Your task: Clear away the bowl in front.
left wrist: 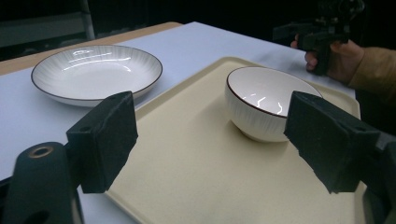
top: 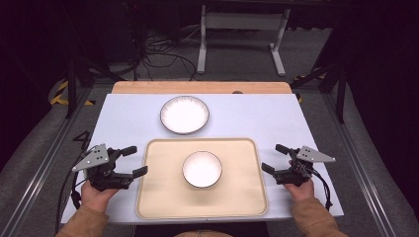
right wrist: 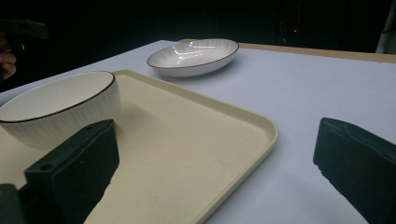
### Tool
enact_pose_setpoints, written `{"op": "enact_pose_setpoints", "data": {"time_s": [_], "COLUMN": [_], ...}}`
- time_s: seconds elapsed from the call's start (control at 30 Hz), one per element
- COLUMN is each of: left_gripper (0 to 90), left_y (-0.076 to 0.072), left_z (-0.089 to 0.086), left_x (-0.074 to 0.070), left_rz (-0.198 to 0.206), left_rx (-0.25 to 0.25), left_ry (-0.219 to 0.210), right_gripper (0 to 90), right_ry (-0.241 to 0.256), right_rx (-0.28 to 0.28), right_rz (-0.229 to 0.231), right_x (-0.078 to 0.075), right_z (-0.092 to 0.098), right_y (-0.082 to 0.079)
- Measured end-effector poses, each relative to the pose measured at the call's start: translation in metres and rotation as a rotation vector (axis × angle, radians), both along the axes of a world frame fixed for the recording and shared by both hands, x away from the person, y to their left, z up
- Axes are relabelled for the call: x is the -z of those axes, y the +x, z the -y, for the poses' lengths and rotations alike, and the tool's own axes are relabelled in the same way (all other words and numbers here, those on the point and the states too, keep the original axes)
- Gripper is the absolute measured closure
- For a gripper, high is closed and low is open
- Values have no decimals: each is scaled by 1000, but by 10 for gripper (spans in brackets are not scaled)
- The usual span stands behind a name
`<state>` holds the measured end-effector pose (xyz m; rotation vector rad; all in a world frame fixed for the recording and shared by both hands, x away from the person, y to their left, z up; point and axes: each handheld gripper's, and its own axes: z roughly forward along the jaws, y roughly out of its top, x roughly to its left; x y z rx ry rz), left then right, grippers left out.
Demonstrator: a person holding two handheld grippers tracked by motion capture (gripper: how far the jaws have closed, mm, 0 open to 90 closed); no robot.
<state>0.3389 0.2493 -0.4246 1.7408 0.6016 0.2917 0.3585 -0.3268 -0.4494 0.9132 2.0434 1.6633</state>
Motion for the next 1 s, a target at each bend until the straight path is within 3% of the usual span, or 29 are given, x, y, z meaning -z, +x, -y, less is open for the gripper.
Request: {"op": "enact_pose_setpoints", "data": {"time_s": [0.2,0.4,0.5,0.6,0.77,1.0], "left_gripper": [112,108,106,118,122,108], "left_y": [0,-1,0,3,3,3], "left_z": [-10,-16,-21,-21,-19,-19], "left_x": [16,29,37,44,44,44], "left_rz": [-39,-29,-50,-97,-95,-100], "left_rx": [-49,-91,-111,-120,-104,-117], "left_ry": [-50,-55,-69,-54,-38,-51], "right_gripper": [6,6,6,6,6,6], "right_ry": [5,11,15,17,28,30], "right_rx": [-4,-6,-4,1,4,2], "right_rz": [2,1,4,8,5,7], "right_x": [0,0,-1,-1,-1,-1], "right_z": [1,2,2,3,4,4], "right_y": [0,0,0,-1,-1,-1]}}
